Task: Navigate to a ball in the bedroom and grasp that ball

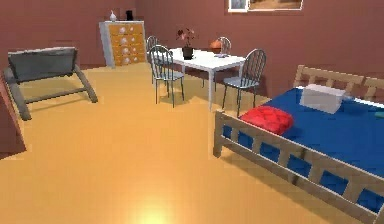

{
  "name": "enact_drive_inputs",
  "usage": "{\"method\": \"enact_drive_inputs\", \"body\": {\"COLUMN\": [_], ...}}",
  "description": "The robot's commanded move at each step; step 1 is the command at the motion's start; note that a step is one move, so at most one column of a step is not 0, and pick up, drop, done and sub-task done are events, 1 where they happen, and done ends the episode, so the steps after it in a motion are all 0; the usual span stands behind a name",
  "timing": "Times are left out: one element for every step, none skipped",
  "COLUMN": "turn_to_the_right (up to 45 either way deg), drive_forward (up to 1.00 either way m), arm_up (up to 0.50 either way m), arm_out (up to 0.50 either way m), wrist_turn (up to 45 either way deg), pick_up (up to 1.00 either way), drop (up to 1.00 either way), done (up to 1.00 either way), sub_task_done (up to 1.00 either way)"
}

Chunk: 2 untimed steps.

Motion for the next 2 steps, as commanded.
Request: {"method": "enact_drive_inputs", "body": {"turn_to_the_right": [0.0,-39.0], "drive_forward": [0.1,0.0], "arm_up": [0.0,0.0], "arm_out": [0.0,0.0], "wrist_turn": [0.0,0.0], "pick_up": [0.0,0.0], "drop": [0.0,0.0], "done": [0.0,0.0], "sub_task_done": [0.0,0.0]}}
